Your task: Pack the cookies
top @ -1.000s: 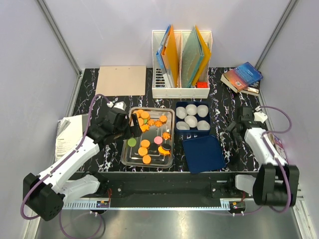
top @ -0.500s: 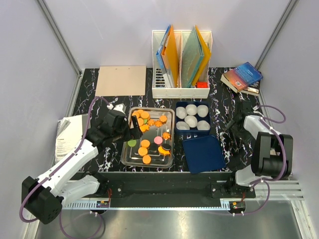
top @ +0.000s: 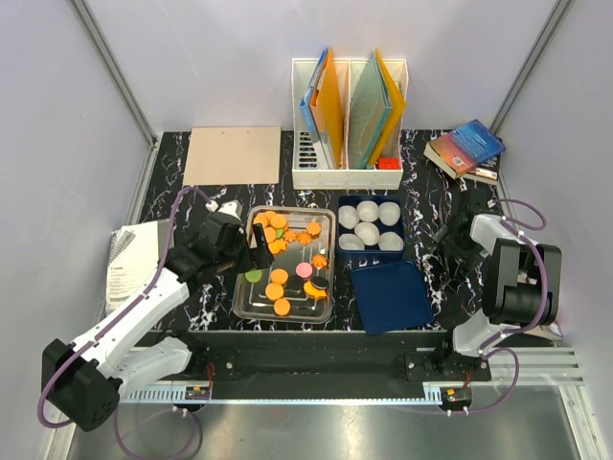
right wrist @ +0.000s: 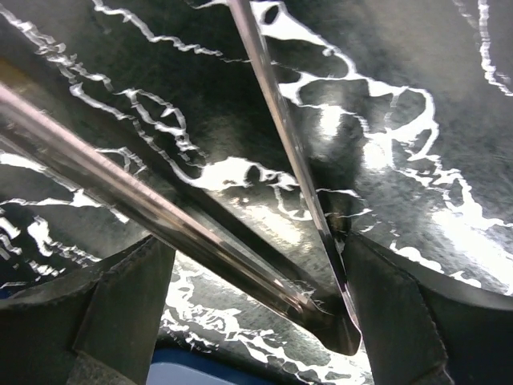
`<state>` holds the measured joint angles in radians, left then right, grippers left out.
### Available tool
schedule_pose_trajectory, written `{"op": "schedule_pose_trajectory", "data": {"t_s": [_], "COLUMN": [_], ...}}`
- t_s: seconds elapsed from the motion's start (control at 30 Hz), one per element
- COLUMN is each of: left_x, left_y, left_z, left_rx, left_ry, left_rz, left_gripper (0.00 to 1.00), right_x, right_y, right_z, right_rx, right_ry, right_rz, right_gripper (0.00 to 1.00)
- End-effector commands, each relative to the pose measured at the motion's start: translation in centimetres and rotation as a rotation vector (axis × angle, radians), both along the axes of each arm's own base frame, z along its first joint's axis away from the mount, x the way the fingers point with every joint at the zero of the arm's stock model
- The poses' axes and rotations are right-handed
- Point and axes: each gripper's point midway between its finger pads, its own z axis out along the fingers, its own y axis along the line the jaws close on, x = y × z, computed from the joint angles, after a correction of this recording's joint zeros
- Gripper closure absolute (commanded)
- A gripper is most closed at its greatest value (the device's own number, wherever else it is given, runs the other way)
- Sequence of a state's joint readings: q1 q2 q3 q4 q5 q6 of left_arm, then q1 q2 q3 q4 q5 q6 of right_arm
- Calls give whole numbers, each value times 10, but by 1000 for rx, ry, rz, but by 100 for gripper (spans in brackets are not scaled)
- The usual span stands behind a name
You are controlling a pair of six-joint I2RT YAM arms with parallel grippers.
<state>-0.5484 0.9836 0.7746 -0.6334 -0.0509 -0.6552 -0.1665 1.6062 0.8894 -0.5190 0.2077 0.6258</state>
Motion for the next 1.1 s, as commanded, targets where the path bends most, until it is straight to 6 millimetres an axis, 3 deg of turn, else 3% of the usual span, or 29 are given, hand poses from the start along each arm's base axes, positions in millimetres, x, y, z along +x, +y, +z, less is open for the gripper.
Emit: {"op": "schedule_pose_trajectory", "data": {"t_s": [0.0, 0.23, 0.4, 0.57, 0.73, 0.9, 1.07], "left_x": [3, 2, 0, 0, 2, 5, 5], "left_y": [-8, -10, -9, -9, -9, -13, -13], "left_z": [2, -2, -4, -4, -4, -7, -6], "left_rx": [-31, -37, -34, -33, -29, -25, -23], "left_ry": [-10, 4, 7, 5, 5, 20, 16], "left_rz": [-15, -20, -23, -23, -21, -38, -40], "left_gripper": [1, 1, 1, 1, 1, 1, 1], "right_x": [15, 28, 46, 64, 59, 70, 68], "right_y": [21, 37, 37, 20, -1, -5, -13], "right_z": [2, -11, -13, -12, -18, -12, -22], "right_rx": [114, 203, 214, 139, 36, -34, -75], "right_ry": [-66, -84, -115, -91, -27, 11, 97], "right_rz": [53, 103, 96, 87, 60, 95, 105], "right_gripper": [9, 5, 5, 5, 5, 5, 10]}}
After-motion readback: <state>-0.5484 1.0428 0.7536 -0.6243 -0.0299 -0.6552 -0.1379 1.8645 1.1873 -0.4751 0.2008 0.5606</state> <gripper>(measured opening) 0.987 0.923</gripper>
